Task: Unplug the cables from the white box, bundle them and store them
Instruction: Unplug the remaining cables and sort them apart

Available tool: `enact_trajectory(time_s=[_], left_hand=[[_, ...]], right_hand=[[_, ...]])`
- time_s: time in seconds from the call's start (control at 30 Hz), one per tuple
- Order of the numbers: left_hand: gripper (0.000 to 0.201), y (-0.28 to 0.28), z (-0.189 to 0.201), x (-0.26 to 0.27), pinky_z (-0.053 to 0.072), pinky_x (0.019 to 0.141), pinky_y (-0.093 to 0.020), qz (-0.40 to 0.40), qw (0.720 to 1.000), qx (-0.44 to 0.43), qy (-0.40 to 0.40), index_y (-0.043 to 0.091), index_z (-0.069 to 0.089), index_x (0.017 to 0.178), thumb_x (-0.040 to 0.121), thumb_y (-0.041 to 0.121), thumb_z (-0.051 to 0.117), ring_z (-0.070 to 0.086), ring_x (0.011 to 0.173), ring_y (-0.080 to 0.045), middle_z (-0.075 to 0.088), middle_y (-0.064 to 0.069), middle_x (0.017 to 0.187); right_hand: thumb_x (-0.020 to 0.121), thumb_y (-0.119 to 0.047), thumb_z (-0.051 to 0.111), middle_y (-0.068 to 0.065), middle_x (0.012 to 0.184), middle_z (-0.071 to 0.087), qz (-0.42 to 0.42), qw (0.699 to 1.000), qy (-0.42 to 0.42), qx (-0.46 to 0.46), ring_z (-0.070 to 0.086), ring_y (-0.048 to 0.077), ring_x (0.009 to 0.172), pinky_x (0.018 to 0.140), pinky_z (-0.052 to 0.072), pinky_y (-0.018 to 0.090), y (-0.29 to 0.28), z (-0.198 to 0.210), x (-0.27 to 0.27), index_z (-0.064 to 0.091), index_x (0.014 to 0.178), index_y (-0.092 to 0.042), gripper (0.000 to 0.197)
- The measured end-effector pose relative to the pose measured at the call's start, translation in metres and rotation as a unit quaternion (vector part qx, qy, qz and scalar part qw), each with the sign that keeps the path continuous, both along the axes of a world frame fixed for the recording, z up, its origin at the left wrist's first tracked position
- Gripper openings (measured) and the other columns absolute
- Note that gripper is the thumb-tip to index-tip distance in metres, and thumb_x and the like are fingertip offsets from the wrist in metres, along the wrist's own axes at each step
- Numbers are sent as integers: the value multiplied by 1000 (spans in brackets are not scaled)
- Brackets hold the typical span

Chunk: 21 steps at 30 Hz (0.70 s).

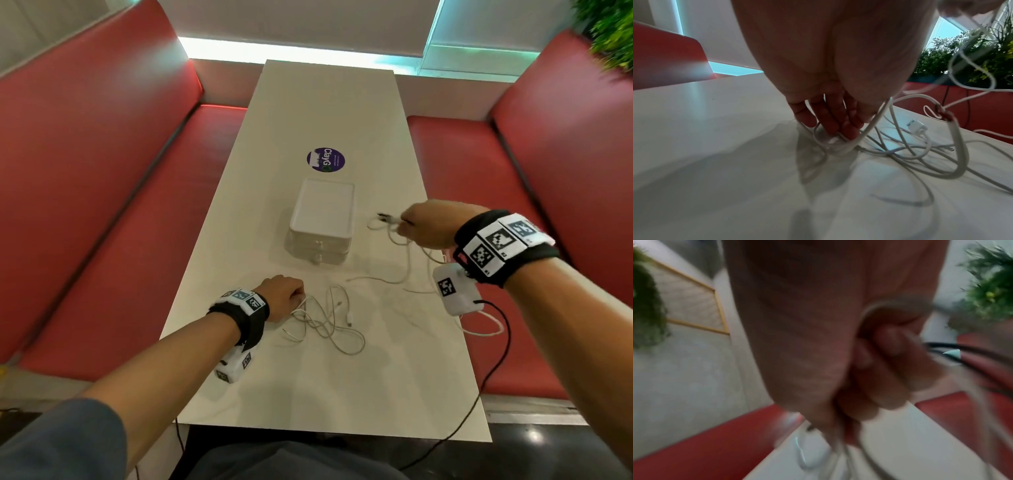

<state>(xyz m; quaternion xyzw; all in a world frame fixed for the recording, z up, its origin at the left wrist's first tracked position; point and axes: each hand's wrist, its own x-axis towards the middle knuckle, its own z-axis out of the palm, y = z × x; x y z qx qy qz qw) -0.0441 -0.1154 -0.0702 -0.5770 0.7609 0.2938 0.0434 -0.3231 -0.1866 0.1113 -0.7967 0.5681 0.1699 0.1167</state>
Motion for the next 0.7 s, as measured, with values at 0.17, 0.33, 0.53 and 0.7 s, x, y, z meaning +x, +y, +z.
enact_trajectory(time_s=[0.17, 0.33, 0.53, 0.7], left_hand=[[21, -2, 6, 1, 50, 87, -41, 7, 1000, 14, -8, 15, 61, 101, 100, 25, 43, 61, 95, -25, 67, -3, 106], [18, -6, 17, -1, 49, 84, -37, 55, 997, -7, 58, 17, 61, 97, 99, 27, 46, 61, 91, -22, 65, 3, 96], [11, -8, 35, -21, 48, 89, -38, 15, 994, -61, 92, 20, 61, 98, 96, 24, 51, 58, 94, -17, 63, 6, 99], [16, -5, 37, -46, 41, 94, -40, -30, 971, -207, 118, 19, 60, 98, 87, 13, 52, 51, 102, -20, 59, 4, 104]], right_hand=[[99, -27, 56, -2, 67, 53, 13, 970, 243, 27, 52, 18, 61, 67, 50, 32, -2, -29, -13, 61, 91, -10, 19], [88, -52, 69, 2, 97, 60, -72, 990, 87, 82, 54, 23, 89, 62, 40, 30, 10, -42, -9, 53, 106, -14, 45], [96, -18, 43, 6, 83, 58, -108, 989, -42, 90, 50, 20, 66, 58, 39, 29, 11, -64, 4, 54, 84, -11, 18], [103, -19, 37, 4, 104, 63, -114, 980, -121, 111, 60, 25, 93, 78, 47, 36, 26, -76, 15, 65, 111, -12, 30]])
